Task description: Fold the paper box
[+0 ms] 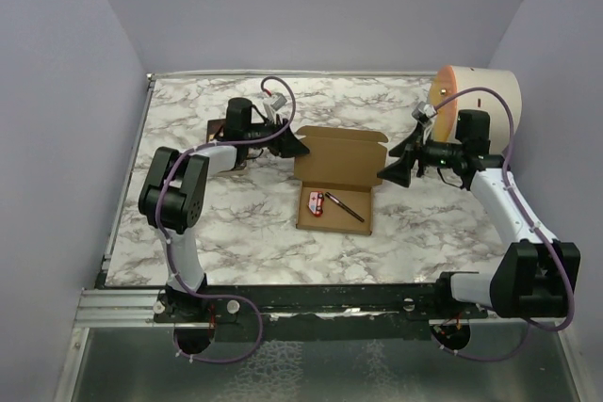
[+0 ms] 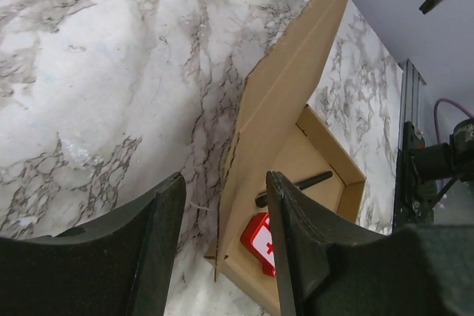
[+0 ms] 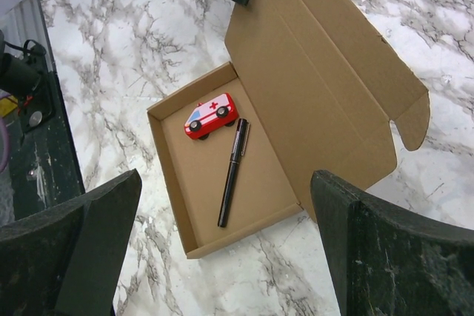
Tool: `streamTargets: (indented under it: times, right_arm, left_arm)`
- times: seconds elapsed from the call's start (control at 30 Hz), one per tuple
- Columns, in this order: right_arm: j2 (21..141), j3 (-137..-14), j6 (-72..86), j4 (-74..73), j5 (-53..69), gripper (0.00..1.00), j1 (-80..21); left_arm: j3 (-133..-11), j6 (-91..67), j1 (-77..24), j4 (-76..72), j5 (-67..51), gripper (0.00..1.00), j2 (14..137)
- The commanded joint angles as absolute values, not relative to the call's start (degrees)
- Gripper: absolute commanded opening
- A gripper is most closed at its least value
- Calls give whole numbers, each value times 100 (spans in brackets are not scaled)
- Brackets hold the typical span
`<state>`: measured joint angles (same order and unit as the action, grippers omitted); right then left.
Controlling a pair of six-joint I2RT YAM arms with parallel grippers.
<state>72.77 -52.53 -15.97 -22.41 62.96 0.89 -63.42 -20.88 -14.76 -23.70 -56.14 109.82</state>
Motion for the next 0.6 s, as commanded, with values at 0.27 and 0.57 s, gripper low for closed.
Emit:
streamTargets:
  times: [0.27, 0.57]
  right_arm:
    - [7411, -5199, -1547, -2065, 6504, 97, 180]
    - [7399, -5166, -1538, -2035, 6537, 97, 211]
  left_arm:
    - [-6644, -1664, -1532, -2162, -6029, 41, 11099]
    - [-6617, -1511, -1318, -2006, -6077, 41, 10919]
